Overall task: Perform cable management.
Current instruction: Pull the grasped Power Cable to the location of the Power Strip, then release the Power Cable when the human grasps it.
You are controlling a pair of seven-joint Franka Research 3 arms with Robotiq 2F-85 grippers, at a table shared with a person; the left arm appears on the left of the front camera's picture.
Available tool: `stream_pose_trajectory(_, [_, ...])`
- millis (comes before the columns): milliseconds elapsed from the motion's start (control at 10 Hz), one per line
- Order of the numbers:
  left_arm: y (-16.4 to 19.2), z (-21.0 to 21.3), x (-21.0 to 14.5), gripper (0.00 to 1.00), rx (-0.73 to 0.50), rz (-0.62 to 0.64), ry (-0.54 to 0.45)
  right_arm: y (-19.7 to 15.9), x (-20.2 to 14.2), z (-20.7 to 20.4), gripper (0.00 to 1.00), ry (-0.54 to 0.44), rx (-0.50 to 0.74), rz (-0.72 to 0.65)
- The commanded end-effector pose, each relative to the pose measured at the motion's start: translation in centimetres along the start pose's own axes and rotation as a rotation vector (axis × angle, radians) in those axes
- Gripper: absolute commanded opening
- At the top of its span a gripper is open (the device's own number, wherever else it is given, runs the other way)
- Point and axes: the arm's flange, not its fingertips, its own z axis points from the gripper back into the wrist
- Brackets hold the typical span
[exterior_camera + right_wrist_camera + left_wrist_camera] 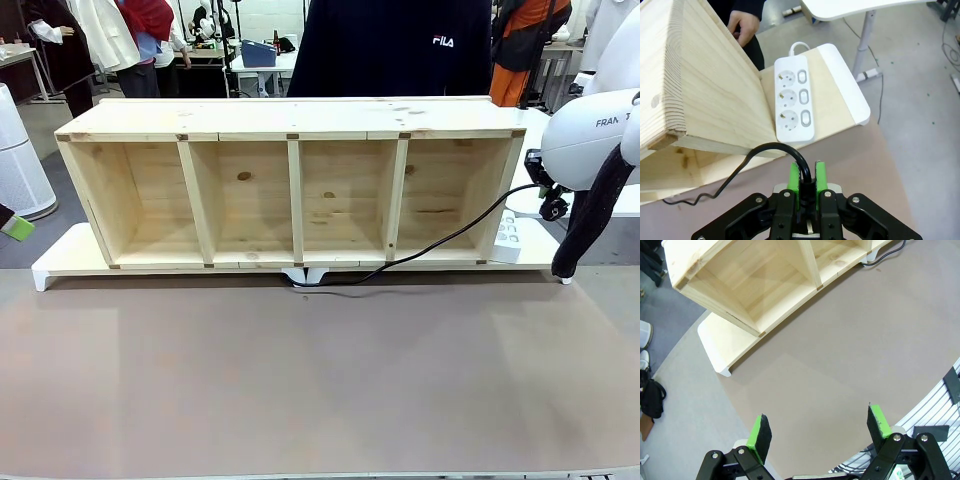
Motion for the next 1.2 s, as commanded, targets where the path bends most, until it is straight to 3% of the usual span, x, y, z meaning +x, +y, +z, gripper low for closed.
stream_pose_trajectory(0, [0.10,-0.05,0.21,1.00,0.004,-0.006,-0.011,-0.07,-0.16,0.20,0.15,-0.007,-0.001,0.006])
stream_pose_trajectory(1100, [0.10,-0.05,0.21,1.00,0.004,-0.006,-0.011,-0.07,-0.16,0.20,0.15,-0.007,-0.001,0.006])
